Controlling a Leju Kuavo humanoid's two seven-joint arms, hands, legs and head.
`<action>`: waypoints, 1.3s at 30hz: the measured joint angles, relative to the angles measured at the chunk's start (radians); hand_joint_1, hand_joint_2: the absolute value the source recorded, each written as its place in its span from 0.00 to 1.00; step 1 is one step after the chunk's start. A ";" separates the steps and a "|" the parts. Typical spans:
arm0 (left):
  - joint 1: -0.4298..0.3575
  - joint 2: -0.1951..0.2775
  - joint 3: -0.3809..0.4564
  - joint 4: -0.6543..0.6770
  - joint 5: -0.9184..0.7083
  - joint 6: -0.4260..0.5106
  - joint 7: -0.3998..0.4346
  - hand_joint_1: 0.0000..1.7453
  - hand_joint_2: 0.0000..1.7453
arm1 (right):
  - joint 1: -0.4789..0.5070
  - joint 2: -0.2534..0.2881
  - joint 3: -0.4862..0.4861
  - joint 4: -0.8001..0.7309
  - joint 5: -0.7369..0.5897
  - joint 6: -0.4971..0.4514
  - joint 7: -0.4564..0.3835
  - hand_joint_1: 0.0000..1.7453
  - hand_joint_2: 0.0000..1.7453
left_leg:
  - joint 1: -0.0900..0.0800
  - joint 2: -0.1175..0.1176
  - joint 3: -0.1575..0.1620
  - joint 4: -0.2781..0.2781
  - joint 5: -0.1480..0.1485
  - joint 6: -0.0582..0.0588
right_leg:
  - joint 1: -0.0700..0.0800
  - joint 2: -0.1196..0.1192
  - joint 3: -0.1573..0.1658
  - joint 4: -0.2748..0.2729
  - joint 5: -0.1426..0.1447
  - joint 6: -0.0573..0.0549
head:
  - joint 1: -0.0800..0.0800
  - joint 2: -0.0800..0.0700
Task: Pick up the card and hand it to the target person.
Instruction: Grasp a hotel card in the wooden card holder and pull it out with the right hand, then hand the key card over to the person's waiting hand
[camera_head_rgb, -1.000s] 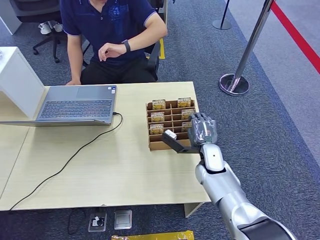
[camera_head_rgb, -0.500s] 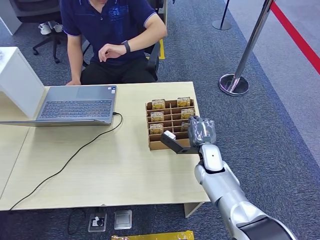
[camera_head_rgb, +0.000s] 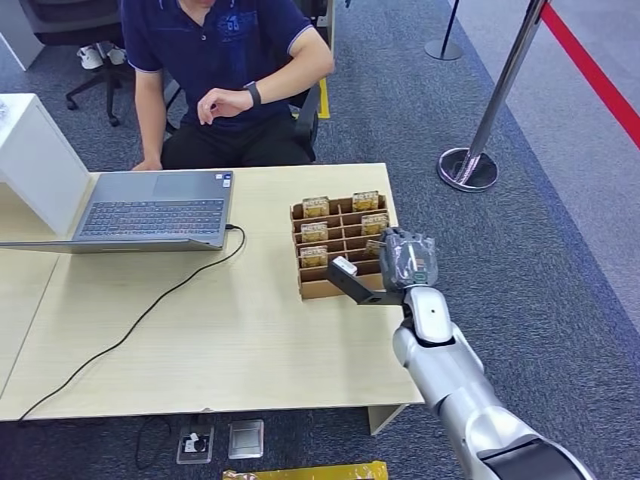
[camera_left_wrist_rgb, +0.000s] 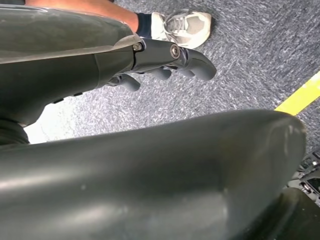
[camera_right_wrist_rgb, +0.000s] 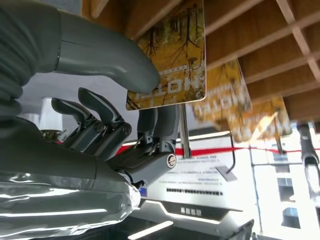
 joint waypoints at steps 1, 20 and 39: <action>0.001 0.000 0.000 0.000 0.000 0.001 0.000 0.00 0.00 | 0.009 -0.003 0.000 -0.038 -0.010 0.000 -0.008 1.00 1.00 | 0.000 0.000 0.000 0.000 0.000 0.000 | 0.000 0.000 0.000 0.000 0.000 0.000 | 0.000 0.000; -0.040 0.000 -0.021 0.000 -0.033 0.007 0.021 0.00 0.00 | -0.242 0.098 0.048 -0.047 -0.244 -0.023 -0.148 1.00 1.00 | 0.000 0.000 -0.001 0.000 0.003 -0.002 | 0.000 0.000 -0.002 0.002 0.002 -0.002 | 0.000 0.000; -0.050 -0.003 -0.035 0.000 -0.039 0.003 0.023 0.00 0.00 | -0.411 0.202 0.043 0.347 -0.272 -0.105 -0.173 1.00 1.00 | 0.000 0.001 -0.002 0.000 0.003 -0.002 | 0.000 0.001 -0.004 0.003 0.002 -0.002 | 0.000 0.000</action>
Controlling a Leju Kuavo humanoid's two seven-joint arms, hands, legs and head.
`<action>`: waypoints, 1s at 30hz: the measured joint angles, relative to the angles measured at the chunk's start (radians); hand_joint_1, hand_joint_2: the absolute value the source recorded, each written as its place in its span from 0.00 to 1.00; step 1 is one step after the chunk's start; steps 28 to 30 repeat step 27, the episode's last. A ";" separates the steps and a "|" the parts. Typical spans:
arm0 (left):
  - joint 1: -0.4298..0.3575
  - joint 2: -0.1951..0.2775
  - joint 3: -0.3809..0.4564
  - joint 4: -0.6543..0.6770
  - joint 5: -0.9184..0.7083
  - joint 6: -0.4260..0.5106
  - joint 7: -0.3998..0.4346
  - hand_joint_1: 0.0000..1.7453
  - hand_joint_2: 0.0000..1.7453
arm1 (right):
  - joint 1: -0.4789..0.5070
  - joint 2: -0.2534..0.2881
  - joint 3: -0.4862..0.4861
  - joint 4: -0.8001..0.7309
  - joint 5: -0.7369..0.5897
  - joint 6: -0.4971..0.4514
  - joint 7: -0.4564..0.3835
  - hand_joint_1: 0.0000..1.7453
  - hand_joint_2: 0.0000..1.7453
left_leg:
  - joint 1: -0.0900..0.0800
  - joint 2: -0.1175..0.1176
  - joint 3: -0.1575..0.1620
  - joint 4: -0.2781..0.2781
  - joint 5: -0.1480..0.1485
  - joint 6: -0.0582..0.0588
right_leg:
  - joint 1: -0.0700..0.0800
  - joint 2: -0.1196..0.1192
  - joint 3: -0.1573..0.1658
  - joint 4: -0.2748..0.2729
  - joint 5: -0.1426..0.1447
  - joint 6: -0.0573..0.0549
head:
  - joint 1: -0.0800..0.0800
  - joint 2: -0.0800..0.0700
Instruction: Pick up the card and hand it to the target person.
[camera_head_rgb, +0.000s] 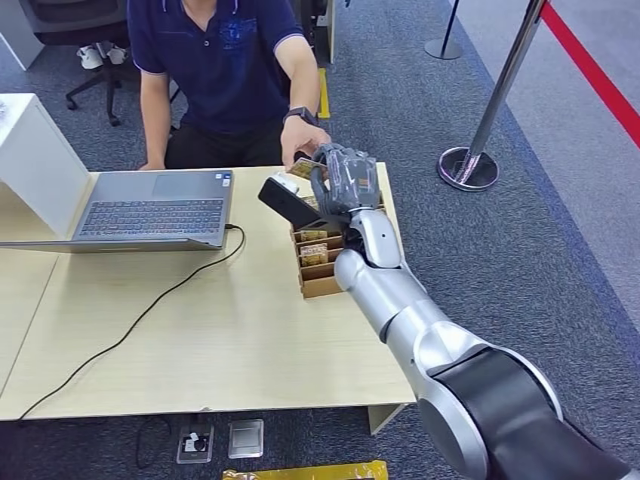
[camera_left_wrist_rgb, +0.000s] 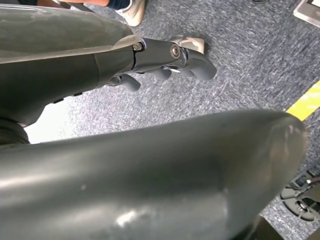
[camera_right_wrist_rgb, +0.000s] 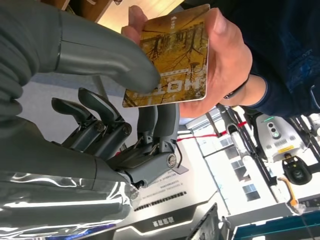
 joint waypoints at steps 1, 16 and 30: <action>0.000 -0.001 0.000 0.000 -0.001 -0.001 0.000 0.00 0.00 | 0.000 0.000 0.000 0.003 0.007 0.000 0.003 1.00 1.00 | 0.000 0.000 0.000 0.000 0.000 0.000 | 0.000 0.000 0.000 0.000 0.000 0.000 | 0.000 0.000; 0.001 -0.003 -0.001 0.000 -0.015 -0.012 0.001 0.00 0.00 | 0.014 0.000 -0.064 -0.016 -0.001 0.006 -0.052 0.00 1.00 | 0.000 0.000 0.000 0.000 0.000 0.000 | 0.000 0.000 0.000 0.000 0.000 0.000 | -0.001 0.000; 0.039 -0.003 0.001 0.000 0.015 -0.001 -0.024 0.00 0.00 | 0.309 -0.091 -0.146 -0.533 -0.775 0.285 -0.392 0.00 1.00 | 0.000 -0.003 -0.002 0.000 -0.001 0.000 | 0.000 -0.002 -0.001 -0.002 0.000 0.000 | -0.001 0.000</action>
